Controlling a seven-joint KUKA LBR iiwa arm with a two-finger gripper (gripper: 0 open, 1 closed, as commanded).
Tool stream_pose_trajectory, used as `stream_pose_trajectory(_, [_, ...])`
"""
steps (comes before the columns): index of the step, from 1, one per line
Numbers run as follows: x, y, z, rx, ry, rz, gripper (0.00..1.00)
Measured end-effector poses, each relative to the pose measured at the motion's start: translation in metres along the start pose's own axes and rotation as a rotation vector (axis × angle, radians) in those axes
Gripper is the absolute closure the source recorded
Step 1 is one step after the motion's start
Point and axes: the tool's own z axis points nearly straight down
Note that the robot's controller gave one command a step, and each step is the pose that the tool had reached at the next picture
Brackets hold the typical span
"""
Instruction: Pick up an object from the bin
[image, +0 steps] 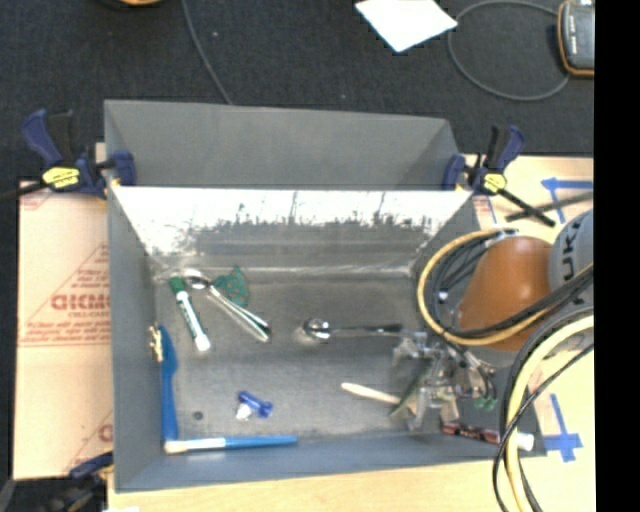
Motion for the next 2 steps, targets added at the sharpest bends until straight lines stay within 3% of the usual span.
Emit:
stream_pose_trajectory(1, [-0.076, 0.040, 0.000, -0.003, -0.007, -0.008, 0.00])
stream_pose_trajectory(2, [0.006, 0.028, 0.000, 0.003, -0.002, -0.217, 0.00])
